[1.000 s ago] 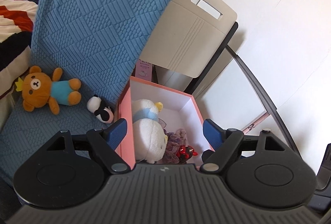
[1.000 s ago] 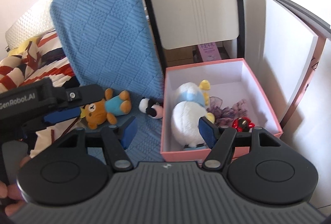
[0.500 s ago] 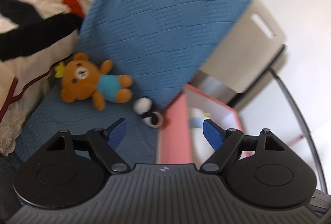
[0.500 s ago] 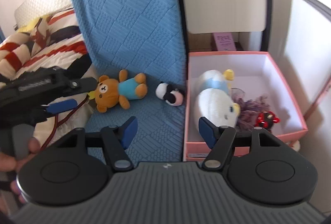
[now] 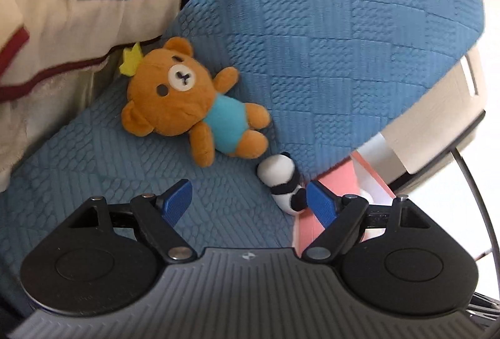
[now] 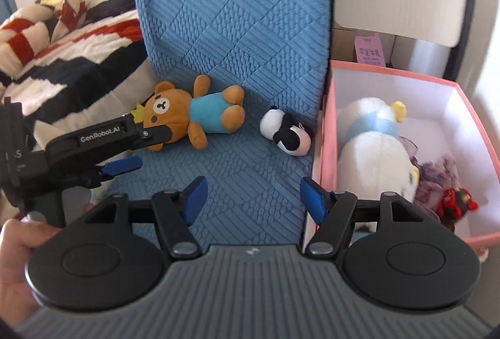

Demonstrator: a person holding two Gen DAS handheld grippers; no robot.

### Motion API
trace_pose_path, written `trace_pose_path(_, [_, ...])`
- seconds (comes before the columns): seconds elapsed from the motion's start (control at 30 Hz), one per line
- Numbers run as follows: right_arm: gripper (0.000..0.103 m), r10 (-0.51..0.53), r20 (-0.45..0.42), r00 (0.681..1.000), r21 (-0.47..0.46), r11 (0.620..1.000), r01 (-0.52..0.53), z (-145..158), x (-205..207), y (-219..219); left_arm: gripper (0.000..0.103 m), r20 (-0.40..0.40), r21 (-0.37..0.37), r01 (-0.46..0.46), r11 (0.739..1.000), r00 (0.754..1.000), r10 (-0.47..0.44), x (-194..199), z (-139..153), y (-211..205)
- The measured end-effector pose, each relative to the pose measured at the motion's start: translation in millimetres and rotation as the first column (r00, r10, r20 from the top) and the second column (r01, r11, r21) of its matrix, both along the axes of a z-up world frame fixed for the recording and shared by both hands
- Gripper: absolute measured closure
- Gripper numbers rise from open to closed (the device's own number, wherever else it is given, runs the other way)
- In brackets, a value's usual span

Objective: Organize objects
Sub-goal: 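Withdraw both tools from the box back over the chair seat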

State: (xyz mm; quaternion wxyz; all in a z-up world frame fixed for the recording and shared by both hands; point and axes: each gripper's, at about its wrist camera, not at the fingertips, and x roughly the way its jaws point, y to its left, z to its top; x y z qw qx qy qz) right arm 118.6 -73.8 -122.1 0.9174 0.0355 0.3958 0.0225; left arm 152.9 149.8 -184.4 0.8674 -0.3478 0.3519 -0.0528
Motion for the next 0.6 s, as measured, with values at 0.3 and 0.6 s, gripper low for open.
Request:
trace_pose_path(0.3, [0.009, 0.068, 0.043, 0.997, 0.001, 0.998, -0.068, -35.6, 32.6, 14.4, 0.014, -0.069, -0.104, -0.086, 0.991, 0.994, 0.079, 32.0, -39.1, 27.6])
trace_pose_path(0.6, [0.009, 0.085, 0.096, 0.992, -0.060, 0.995, -0.080, -67.6, 57.8, 27.7, 0.013, -0.097, -0.142, -0.068, 0.988, 0.994, 0.055, 61.0, -55.6, 31.3])
